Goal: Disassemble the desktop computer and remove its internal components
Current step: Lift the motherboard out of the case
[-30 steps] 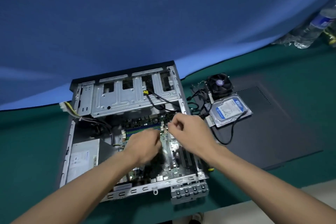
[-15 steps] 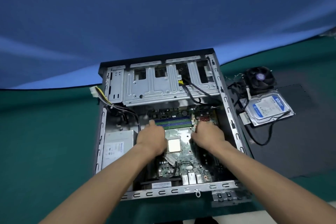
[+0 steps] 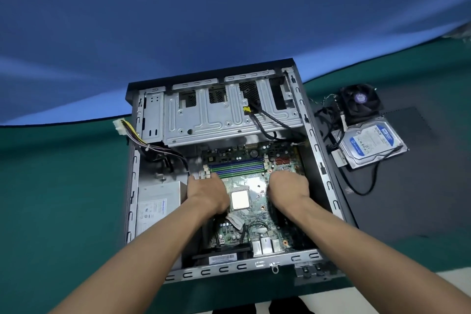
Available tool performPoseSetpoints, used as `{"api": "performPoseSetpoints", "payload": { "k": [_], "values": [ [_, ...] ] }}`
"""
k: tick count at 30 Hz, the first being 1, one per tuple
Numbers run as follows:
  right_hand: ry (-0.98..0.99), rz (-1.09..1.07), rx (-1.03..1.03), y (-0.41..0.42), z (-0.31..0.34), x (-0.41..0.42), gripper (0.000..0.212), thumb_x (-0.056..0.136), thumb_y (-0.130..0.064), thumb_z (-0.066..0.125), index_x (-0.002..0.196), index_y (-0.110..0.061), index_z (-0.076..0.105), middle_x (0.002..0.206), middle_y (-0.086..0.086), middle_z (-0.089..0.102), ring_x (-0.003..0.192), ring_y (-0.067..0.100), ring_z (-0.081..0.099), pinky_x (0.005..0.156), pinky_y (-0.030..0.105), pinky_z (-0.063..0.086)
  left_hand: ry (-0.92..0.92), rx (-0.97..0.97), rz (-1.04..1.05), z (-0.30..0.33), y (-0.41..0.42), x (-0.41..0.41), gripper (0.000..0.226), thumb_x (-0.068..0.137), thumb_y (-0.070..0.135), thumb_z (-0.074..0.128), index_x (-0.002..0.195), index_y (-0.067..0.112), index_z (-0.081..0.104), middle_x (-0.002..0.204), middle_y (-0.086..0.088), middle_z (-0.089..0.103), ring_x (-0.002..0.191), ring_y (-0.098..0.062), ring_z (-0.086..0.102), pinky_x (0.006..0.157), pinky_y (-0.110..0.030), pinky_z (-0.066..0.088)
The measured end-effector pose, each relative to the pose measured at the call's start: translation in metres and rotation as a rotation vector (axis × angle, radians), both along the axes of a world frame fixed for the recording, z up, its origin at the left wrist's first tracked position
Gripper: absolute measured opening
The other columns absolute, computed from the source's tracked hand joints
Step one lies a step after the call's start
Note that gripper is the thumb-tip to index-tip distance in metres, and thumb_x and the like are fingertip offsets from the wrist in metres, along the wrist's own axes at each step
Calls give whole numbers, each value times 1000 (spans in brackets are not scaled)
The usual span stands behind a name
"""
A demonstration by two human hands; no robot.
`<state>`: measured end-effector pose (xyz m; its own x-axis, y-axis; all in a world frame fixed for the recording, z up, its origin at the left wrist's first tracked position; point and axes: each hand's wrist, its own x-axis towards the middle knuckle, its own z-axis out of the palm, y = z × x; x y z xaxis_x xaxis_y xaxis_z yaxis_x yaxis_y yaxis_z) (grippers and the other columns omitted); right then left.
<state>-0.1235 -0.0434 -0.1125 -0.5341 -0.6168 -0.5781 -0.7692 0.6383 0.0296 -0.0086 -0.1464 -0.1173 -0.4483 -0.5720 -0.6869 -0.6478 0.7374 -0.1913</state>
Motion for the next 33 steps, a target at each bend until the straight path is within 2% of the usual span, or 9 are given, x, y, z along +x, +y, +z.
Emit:
{"api": "performPoseSetpoints", "payload": {
  "k": [2, 5, 8, 12, 16, 22, 26, 30, 33],
  "values": [
    [1, 9, -12, -1, 0, 0, 22, 86, 4, 53, 97, -12, 65, 96, 0, 70, 86, 17, 67, 61, 22, 41, 10, -10, 2, -1, -2, 0, 61, 98, 32, 32, 147, 2, 13, 91, 2, 66, 101, -20, 60, 105, -43, 25],
    [-9, -26, -37, -1, 1, 1, 18, 86, 2, 54, 88, -13, 64, 86, -1, 68, 70, 17, 58, 59, 23, 40, 15, -82, -46, 0, 0, 0, 43, 92, 23, 43, 131, 5, 38, 104, 0, 66, 100, -20, 60, 96, -39, 32],
    [-38, -75, -66, -1, 1, 2, 16, 87, -2, 54, 79, -15, 58, 74, -2, 55, 66, 18, 50, 61, 23, 40, -64, -106, -129, 1, 9, 4, 46, 86, 36, 62, 121, 10, 49, 115, -1, 63, 112, -23, 54, 98, -41, 29],
    [-73, -145, -85, -1, 2, 1, 28, 90, -11, 56, 64, -14, 45, 64, -4, 49, 61, 17, 48, 59, 22, 38, -89, -132, -125, -2, 9, 7, 62, 79, 44, 68, 125, 8, 47, 127, -10, 51, 118, -26, 42, 98, -38, 31],
    [-67, -167, -99, 1, 4, 2, 33, 90, -10, 54, 60, -15, 42, 57, -4, 41, 59, 17, 45, 57, 21, 36, -92, -190, -130, -1, 9, 7, 69, 79, 47, 66, 126, 4, 39, 126, -15, 44, 116, -28, 38, 97, -36, 33],
    [-57, -178, -86, 1, 4, -1, 10, 91, -9, 55, 82, -13, 58, 72, 0, 54, 67, 20, 50, 62, 22, 38, -9, -17, 125, -1, 4, -4, 48, 83, 23, 59, 123, 4, 40, 125, -17, 51, 117, -31, 41, 96, -36, 33],
    [-54, -119, -39, 3, 2, -2, 11, 92, -11, 55, 98, -11, 64, 96, 4, 69, 81, 22, 62, 64, 23, 40, 14, -5, 295, -3, -2, -13, 45, 84, 20, 57, 124, 6, 41, 128, -19, 49, 119, -33, 41, 96, -36, 34],
    [-50, -67, -13, 6, -2, 0, 13, 91, -5, 55, 99, -9, 64, 91, 3, 67, 69, 20, 53, 59, 24, 40, 128, -63, 468, -11, -3, -17, 45, 85, 13, 54, 126, 6, 36, 126, -20, 51, 119, -34, 42, 97, -37, 32],
    [-64, -93, -32, 5, -3, -1, 11, 88, -2, 55, 85, -10, 61, 80, 2, 60, 68, 21, 51, 59, 24, 41, 220, -90, 512, -14, 0, -16, 41, 85, 10, 52, 122, 6, 34, 120, -20, 55, 113, -33, 44, 92, -37, 33]
  ]
}}
